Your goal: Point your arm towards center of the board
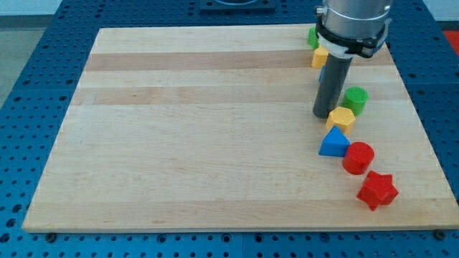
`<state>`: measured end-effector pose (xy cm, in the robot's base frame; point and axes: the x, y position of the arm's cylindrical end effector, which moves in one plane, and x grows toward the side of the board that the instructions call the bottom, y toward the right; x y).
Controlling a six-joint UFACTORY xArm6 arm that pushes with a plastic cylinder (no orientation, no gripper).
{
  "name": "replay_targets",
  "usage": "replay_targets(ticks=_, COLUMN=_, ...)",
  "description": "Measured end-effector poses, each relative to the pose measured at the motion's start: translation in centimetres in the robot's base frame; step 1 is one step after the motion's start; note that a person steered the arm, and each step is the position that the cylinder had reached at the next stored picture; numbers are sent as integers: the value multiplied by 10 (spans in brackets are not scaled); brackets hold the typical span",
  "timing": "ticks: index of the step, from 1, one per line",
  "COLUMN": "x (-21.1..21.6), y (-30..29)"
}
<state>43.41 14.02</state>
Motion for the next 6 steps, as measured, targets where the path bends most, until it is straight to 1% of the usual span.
replay_targets(ticks=2, x=-2, y=0)
replay_targets(ticks=3, x=-15, y=-21)
replay_targets(ticks=5, x=-48, y=-106)
replay_targets(ticks=6, x=-50, y=-120)
